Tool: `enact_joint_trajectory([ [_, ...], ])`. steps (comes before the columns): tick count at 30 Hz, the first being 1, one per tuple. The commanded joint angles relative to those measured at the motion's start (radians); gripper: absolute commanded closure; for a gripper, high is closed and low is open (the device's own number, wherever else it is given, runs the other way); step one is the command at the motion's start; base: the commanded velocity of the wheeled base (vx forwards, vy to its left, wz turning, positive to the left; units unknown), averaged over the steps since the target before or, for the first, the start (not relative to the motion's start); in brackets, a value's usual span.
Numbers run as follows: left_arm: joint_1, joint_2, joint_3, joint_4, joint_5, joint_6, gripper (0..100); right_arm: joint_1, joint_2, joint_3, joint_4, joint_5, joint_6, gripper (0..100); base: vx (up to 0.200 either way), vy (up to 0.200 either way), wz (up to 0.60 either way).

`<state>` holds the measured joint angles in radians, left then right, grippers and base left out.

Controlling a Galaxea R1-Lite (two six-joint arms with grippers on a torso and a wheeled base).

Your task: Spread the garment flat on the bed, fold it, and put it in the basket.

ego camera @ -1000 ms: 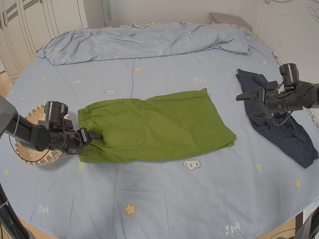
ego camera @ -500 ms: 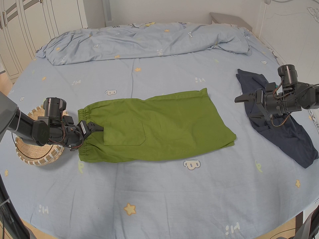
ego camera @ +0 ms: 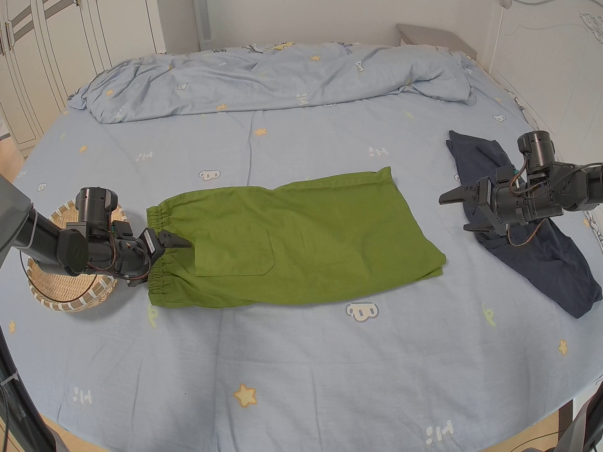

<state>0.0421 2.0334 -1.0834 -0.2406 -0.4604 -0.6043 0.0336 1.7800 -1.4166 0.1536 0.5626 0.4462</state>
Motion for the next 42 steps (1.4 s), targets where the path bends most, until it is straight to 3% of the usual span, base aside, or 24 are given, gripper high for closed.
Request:
enact_joint_trajectory([
  [1, 0.001, 0.010, -0.003, 0.003, -0.003, -0.005, 0, 0.000, 0.009, 0.001, 0.000, 0.000, 0.000, 0, 0.000, 0.000, 0.00],
  [3, 0.001, 0.010, -0.004, 0.003, -0.003, -0.006, 0, 0.000, 0.009, 0.002, 0.000, 0.000, 0.000, 0, 0.000, 0.000, 0.00],
  [4, 0.001, 0.010, -0.004, 0.003, -0.003, -0.006, 100, 0.000, 0.009, 0.002, 0.001, 0.000, 0.000, 0, 0.000, 0.000, 0.00],
  [14, 0.001, -0.007, 0.000, 0.003, -0.001, -0.006, 100, 0.000, 0.009, 0.036, 0.003, 0.000, -0.007, 0, 0.000, 0.000, 0.00],
  [20, -0.010, -0.044, -0.006, 0.003, -0.003, -0.005, 100, 0.008, 0.062, 0.093, 0.009, 0.000, -0.066, 0, 0.000, 0.000, 0.00],
  [42, -0.021, -0.045, -0.006, 0.003, -0.003, -0.003, 100, 0.100, 0.165, 0.091, -0.037, 0.000, -0.053, 0, 0.000, 0.000, 0.00],
])
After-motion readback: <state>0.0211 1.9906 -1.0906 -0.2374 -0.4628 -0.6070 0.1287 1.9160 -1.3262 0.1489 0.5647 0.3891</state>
